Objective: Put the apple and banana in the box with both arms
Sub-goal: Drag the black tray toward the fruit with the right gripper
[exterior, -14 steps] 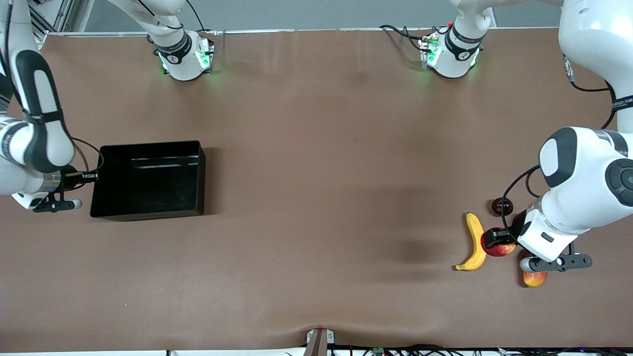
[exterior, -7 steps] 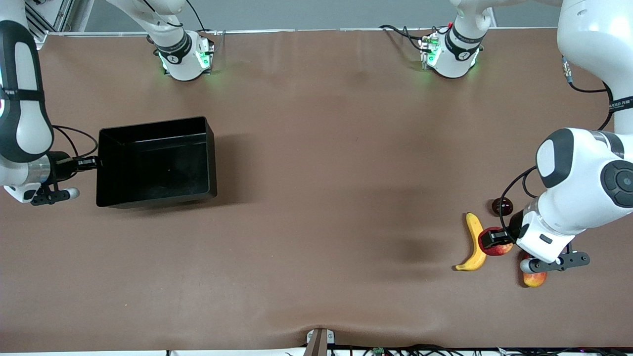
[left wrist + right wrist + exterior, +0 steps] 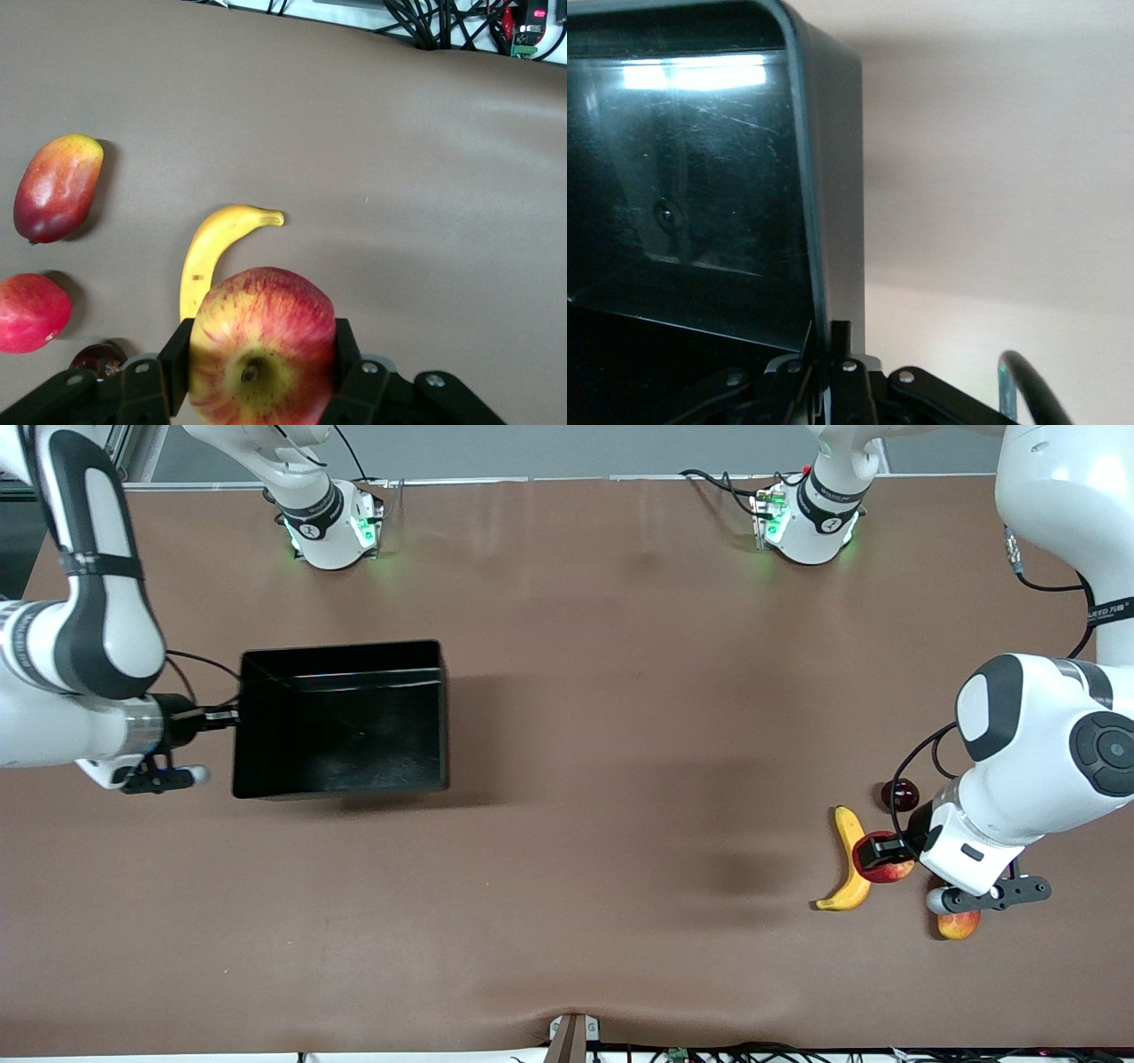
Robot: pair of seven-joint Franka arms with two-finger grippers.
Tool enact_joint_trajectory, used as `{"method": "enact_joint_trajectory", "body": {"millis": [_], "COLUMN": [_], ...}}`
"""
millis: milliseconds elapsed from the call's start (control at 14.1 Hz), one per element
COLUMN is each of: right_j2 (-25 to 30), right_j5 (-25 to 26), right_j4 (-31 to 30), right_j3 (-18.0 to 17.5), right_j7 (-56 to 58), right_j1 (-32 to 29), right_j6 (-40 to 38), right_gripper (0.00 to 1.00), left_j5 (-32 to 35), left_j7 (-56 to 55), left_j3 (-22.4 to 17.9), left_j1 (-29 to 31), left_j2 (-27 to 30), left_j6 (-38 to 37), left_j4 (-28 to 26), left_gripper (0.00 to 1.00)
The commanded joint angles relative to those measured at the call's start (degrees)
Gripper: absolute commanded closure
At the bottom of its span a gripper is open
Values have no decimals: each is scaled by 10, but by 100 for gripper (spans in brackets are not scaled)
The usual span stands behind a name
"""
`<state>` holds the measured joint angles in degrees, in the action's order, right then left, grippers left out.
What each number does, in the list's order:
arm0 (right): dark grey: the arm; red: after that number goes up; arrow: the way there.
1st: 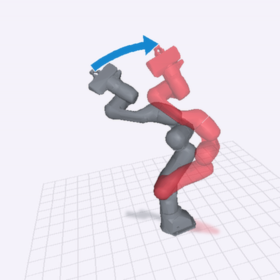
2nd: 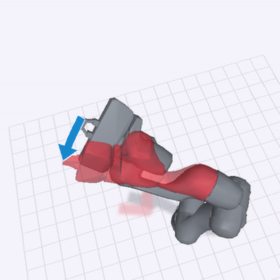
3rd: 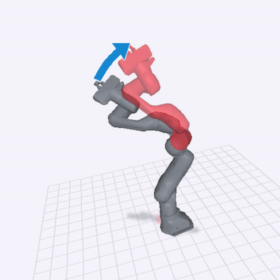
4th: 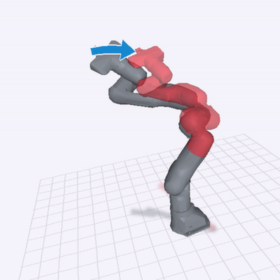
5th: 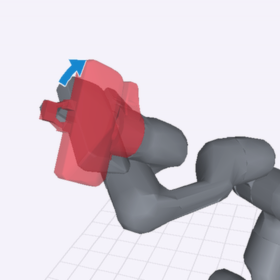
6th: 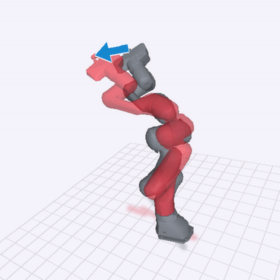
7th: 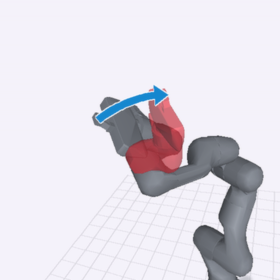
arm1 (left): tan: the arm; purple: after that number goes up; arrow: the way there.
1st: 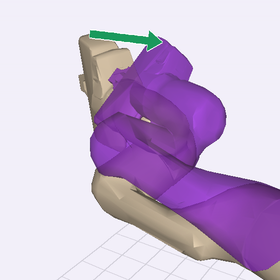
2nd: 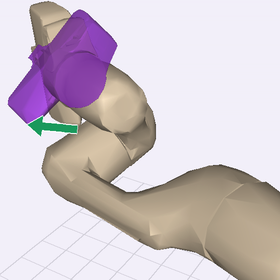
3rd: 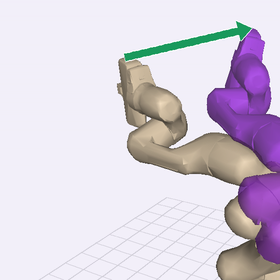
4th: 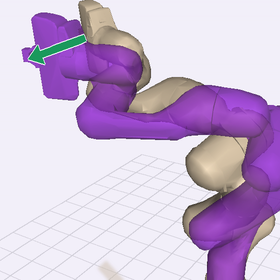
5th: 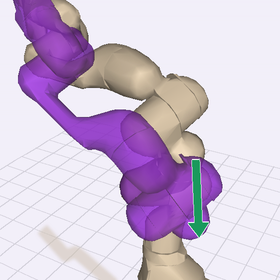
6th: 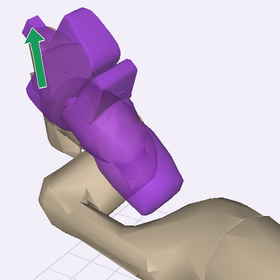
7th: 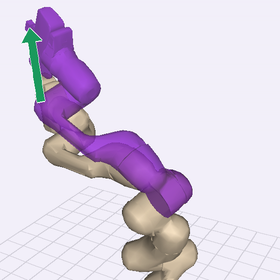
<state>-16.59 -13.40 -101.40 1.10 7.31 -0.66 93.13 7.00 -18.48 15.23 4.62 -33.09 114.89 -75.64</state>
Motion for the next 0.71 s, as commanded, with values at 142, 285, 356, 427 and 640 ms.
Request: {"method": "enact_joint_trajectory", "body": {"millis": [142, 285, 356, 427, 640], "right_j2": [14, 11, 9, 4, -17], "right_j5": [-53, -61, -66, -69, -113], "right_j4": [-6, -18, -25, -28, -27], "right_j3": [3, 2, 2, 2, 3], "right_j7": [-123, -181, -199, -210, -246], "right_j1": [85, 130, 152, 170, 225], "right_j6": [35, 91, 121, 150, 213], "right_gripper": [100, 100, 100, 100, 100], "left_j5": [-1, -1, -1, -4, -1], "left_j7": [-12, -13, -14, -19, -38], "left_j3": [1, 1, 1, 1, 4], "left_j1": [0, 0, -7, -14, -31], "left_j2": [9, 9, 10, 13, 27], "left_j6": [-5, -5, -5, -5, -12], "left_j4": [-8, -9, -9, -10, -10], "left_gripper": [100, 100, 100, 100, 100]}}
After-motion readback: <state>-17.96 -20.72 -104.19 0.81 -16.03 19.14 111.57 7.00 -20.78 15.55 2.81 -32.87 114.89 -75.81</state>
